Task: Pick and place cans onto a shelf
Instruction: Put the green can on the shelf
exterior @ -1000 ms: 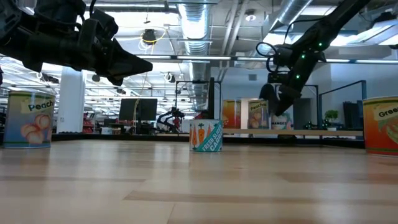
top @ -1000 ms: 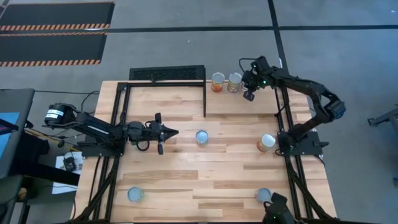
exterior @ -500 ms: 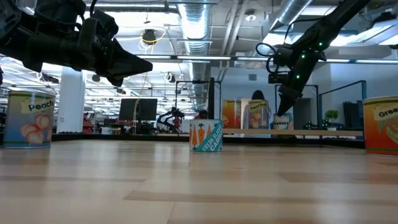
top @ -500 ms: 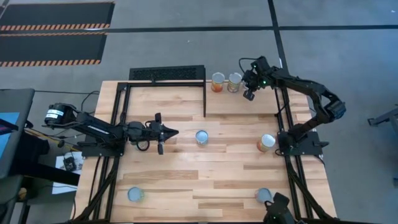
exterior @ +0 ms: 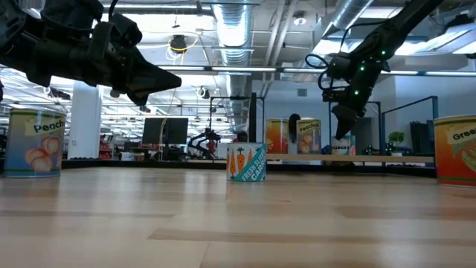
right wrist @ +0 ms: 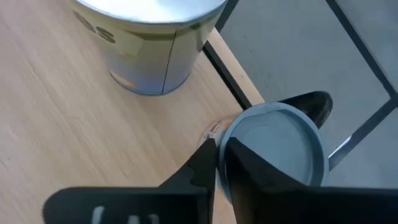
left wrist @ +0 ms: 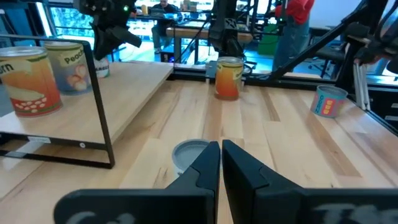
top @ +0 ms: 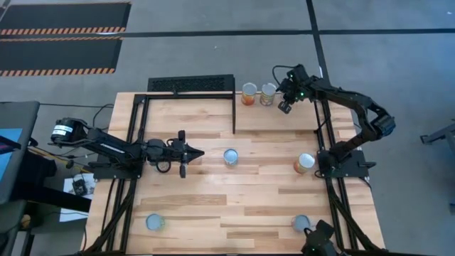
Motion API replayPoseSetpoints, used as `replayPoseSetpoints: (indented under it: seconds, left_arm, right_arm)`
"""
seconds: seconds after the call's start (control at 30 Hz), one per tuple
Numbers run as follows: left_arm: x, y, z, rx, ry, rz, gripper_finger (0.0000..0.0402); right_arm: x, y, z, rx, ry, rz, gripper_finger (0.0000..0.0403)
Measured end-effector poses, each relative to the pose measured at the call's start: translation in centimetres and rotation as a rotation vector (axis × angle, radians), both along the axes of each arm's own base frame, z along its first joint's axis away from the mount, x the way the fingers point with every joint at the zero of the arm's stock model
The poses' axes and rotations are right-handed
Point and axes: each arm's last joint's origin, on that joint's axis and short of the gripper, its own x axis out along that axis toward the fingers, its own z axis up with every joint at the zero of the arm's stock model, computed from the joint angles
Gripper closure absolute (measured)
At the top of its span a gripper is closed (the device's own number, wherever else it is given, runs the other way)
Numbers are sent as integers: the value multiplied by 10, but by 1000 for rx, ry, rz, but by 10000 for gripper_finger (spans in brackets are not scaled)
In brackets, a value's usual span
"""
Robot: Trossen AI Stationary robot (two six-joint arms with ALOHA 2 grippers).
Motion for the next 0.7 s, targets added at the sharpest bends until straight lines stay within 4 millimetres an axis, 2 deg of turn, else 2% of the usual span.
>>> replayPoseSetpoints:
  seconds: [0.33,0.7]
  left_arm:
    - [0,0,-2,-17,21,3,394]
    - [0,0,-2,-15,23,5,394]
  right_arm:
    - [5,2,0,-3,-18,10,315]
    - [6,3,1,-9,-10,37,356]
